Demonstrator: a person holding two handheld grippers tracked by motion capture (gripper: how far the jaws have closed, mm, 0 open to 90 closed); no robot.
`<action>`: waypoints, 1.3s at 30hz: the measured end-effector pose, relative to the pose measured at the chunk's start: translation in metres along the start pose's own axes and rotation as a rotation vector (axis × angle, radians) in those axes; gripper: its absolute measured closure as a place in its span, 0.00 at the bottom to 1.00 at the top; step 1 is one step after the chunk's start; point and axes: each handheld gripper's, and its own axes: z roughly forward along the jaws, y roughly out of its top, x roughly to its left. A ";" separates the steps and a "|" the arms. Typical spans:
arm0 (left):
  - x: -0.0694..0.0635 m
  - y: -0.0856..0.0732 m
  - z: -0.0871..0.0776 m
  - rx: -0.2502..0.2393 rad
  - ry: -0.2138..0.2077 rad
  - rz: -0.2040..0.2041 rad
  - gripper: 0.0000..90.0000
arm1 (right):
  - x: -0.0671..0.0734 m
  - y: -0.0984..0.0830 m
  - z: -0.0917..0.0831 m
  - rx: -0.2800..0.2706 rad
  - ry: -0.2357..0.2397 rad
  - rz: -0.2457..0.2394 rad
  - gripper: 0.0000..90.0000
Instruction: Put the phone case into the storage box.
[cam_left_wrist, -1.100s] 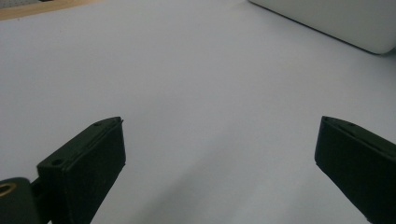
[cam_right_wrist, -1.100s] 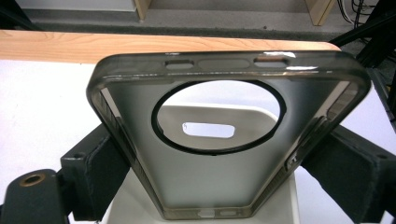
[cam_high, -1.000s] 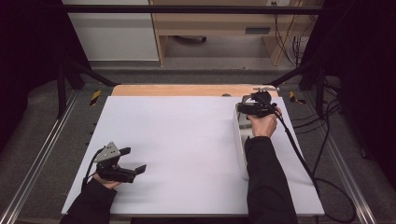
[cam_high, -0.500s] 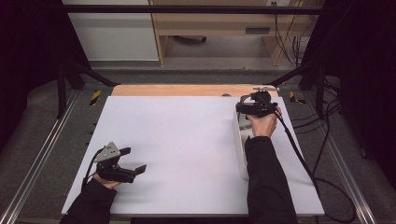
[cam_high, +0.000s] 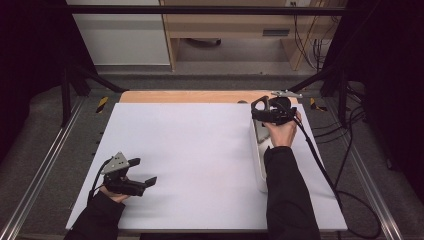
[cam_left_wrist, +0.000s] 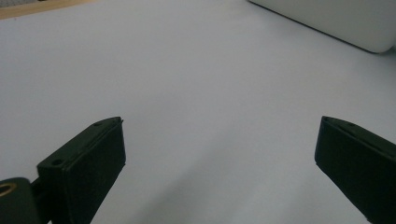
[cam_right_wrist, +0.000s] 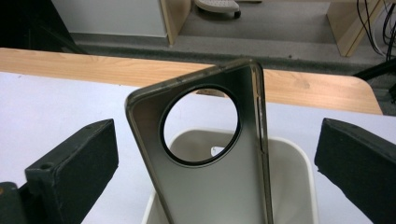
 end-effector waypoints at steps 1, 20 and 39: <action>0.000 0.000 0.000 -0.001 0.000 -0.001 0.02 | 0.000 0.001 -0.002 -0.008 0.006 -0.002 0.00; -0.001 0.001 -0.001 -0.017 0.002 0.002 0.02 | 0.015 -0.001 -0.069 -0.176 0.273 -0.106 0.00; -0.003 0.002 -0.004 -0.046 0.004 0.012 0.01 | -0.003 -0.059 -0.134 -0.261 0.459 -0.158 0.00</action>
